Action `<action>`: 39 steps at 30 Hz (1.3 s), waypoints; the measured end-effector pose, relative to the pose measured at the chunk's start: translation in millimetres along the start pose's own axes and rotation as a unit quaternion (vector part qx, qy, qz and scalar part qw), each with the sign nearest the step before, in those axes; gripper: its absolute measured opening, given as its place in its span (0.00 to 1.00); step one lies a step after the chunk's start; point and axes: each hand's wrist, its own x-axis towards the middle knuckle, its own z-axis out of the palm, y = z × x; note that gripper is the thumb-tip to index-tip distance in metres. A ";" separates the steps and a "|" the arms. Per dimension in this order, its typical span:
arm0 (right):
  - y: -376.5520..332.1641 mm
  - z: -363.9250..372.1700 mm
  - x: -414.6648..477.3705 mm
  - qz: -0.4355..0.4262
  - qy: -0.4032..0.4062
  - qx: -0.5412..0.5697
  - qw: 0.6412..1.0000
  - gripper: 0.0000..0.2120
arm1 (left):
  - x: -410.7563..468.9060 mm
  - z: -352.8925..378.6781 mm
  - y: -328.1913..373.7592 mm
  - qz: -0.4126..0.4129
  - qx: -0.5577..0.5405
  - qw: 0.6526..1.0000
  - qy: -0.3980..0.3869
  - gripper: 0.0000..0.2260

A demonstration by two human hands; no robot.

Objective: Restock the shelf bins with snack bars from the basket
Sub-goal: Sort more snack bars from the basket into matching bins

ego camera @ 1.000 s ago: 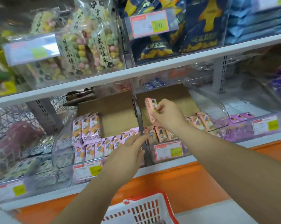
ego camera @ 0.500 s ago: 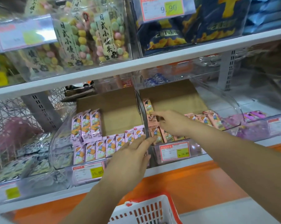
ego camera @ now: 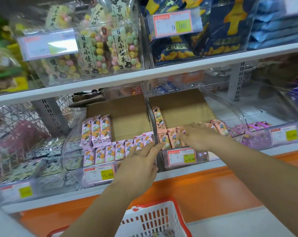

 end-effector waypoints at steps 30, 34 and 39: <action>-190.3 241.3 -95.5 -0.290 -0.221 0.046 0.930 0.14 | -268.7 129.6 -155.4 -0.151 -0.097 0.968 -0.178 0.20; -197.6 291.3 -88.2 -0.285 -0.299 0.035 0.910 0.16 | -284.1 185.0 -158.0 -0.134 -0.082 0.952 -0.262 0.19; -216.4 335.9 -80.5 -0.331 -0.349 -0.021 0.876 0.24 | -293.5 232.9 -147.8 -0.139 -0.095 0.929 -0.330 0.24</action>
